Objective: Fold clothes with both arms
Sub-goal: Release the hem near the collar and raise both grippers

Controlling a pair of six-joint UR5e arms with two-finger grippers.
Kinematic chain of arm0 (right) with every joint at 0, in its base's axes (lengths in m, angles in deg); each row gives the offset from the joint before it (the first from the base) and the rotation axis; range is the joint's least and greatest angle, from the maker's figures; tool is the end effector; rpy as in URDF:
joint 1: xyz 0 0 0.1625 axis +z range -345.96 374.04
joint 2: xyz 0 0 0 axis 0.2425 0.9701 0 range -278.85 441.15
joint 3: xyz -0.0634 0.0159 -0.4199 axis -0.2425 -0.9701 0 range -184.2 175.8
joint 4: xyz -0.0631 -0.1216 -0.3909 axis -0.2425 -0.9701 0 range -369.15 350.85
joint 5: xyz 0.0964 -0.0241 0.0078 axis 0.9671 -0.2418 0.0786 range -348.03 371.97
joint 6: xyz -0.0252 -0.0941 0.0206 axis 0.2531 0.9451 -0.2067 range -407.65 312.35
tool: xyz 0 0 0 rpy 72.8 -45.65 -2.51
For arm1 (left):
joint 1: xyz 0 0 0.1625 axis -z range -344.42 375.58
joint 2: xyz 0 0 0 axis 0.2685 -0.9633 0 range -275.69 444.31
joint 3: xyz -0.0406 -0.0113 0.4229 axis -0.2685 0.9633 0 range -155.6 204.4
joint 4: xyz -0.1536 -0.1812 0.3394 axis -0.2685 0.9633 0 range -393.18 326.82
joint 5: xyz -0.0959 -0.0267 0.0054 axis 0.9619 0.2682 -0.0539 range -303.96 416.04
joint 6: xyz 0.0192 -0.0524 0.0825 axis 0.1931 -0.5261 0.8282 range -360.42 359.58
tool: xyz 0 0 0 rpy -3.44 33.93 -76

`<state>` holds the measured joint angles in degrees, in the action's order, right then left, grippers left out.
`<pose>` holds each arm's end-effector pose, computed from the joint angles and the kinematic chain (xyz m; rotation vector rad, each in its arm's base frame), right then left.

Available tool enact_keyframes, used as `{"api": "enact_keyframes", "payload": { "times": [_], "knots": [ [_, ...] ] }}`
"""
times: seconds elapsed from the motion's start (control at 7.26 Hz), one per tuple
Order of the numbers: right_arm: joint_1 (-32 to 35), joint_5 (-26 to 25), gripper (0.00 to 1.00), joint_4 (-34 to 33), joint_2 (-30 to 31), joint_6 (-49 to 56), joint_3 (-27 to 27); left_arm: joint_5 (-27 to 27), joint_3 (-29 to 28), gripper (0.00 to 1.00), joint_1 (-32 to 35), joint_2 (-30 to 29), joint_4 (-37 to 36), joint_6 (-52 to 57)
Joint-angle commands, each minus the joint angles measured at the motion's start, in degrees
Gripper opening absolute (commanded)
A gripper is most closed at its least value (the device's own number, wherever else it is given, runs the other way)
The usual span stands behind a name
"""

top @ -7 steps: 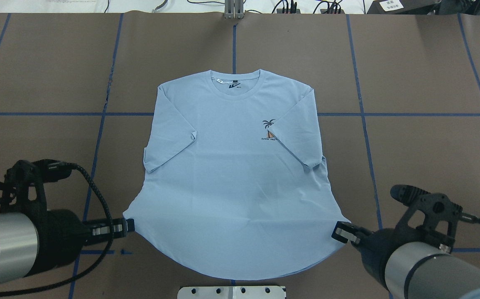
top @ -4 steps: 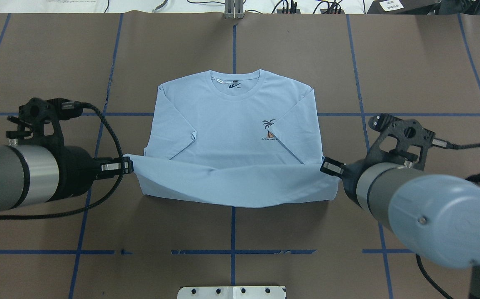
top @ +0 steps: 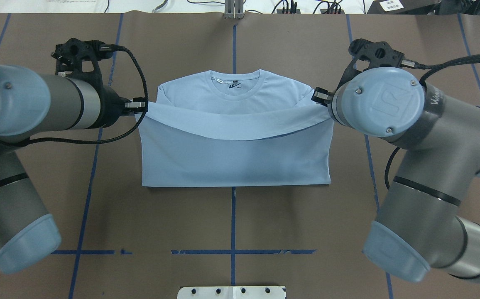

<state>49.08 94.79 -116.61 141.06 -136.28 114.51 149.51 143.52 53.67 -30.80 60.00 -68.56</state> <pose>-0.3718 -0.4387 0.2030 0.3445 -0.6577 0.6063 0.3520 -0.4376 0.1986 0.4536 0.8975 -0.2290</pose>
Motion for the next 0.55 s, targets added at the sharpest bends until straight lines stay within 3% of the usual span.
{"api": "enact_keyframes", "payload": {
  "times": [0.0, 0.28, 0.41],
  "knots": [
    [3.4, 0.3, 0.0, 10.6, -1.6, 2.7, -12.2, -0.1, -12.6, 0.0, 3.1, -2.7, 8.1, 3.1],
    [3.8, 0.3, 0.0, 13.1, -6.7, 2.9, -22.7, -0.2, -23.5, 0.0, 4.0, -4.9, 16.0, 3.3],
    [3.8, 0.2, 0.0, 20.0, -6.7, 2.9, -27.7, -0.3, -28.0, 0.0, 4.0, -7.1, 16.8, 3.4]
  ]
}}
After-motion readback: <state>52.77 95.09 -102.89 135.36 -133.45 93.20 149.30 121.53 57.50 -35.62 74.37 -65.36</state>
